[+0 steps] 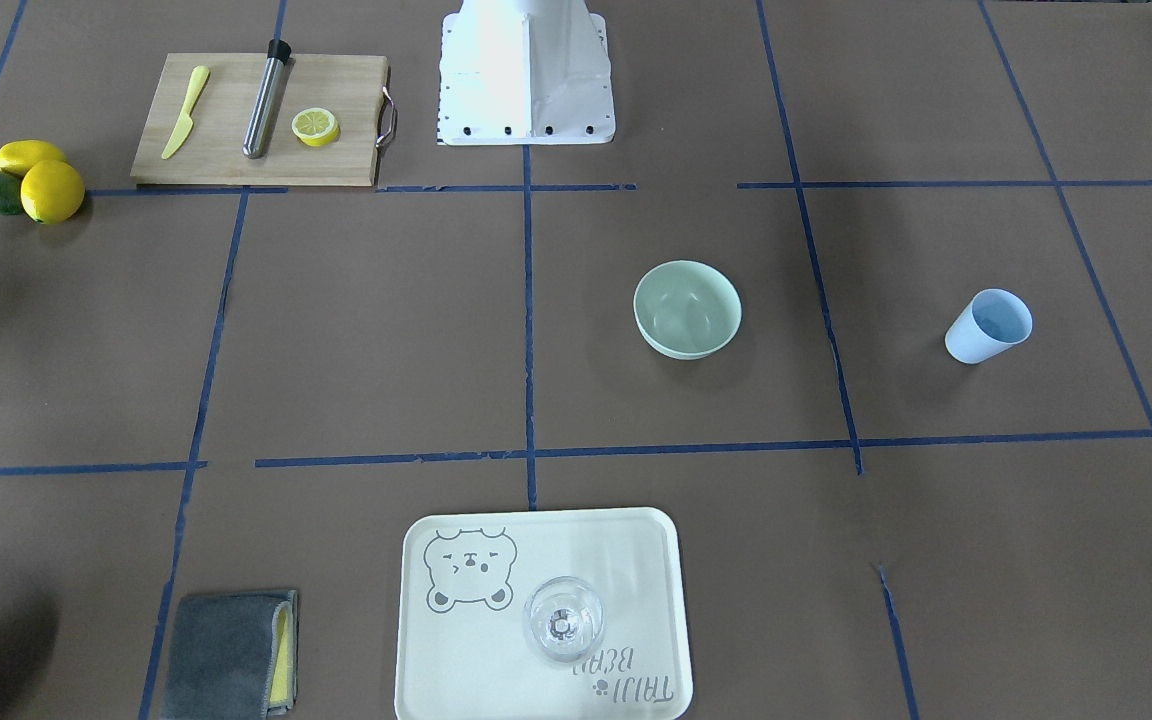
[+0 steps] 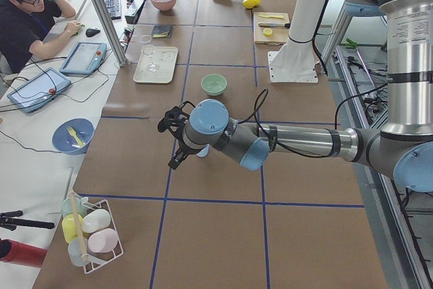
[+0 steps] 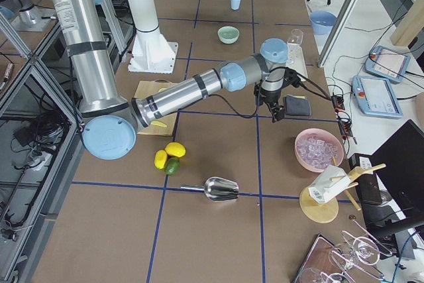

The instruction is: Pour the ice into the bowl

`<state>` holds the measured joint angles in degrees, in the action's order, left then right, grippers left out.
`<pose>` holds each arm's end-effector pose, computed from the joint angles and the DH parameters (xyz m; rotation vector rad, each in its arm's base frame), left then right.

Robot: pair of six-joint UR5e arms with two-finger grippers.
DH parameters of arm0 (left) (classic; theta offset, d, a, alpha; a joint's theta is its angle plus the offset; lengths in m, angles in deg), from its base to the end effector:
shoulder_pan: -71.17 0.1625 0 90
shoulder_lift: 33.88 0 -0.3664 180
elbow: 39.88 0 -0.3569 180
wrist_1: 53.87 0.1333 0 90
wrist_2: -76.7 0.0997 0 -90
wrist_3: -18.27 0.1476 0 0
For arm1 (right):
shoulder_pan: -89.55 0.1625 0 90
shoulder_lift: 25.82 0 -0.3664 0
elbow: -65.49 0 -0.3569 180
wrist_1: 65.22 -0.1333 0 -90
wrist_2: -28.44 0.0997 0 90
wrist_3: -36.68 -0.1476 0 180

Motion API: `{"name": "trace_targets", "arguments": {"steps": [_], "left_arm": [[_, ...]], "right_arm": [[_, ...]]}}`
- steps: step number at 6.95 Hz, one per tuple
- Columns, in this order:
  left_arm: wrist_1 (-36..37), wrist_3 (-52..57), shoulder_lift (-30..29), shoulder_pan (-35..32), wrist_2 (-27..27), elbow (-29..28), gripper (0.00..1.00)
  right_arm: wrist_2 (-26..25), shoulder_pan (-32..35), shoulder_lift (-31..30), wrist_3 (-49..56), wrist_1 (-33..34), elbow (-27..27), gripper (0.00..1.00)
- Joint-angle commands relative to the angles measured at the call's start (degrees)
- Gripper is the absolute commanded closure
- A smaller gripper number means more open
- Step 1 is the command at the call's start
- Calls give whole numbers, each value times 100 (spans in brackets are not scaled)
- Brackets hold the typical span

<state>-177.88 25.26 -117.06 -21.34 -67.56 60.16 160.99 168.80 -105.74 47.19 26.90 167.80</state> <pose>-0.0329 -0.4434 0.5146 0.6749 0.8616 0.3776 -0.0651 -0.5223 0.4548 0.3390 -0.7425 -0.4818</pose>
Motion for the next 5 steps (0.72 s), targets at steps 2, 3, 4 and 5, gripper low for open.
{"name": "trace_targets", "arguments": {"steps": [2, 3, 4, 5], "left_arm": [[-3074, -2956, 167, 248, 675, -275, 0], [-4120, -3167, 553, 746, 1515, -257, 0], [-4662, -3805, 870, 1343, 2133, -196, 0], [-4954, -4281, 952, 1767, 2504, -161, 0]], "right_arm": [[325, 389, -646, 391, -54, 16, 0], [316, 389, -743, 321, -80, 51, 0], [325, 389, -814, 312, -81, 86, 0], [325, 398, -840, 320, -81, 78, 0]]}}
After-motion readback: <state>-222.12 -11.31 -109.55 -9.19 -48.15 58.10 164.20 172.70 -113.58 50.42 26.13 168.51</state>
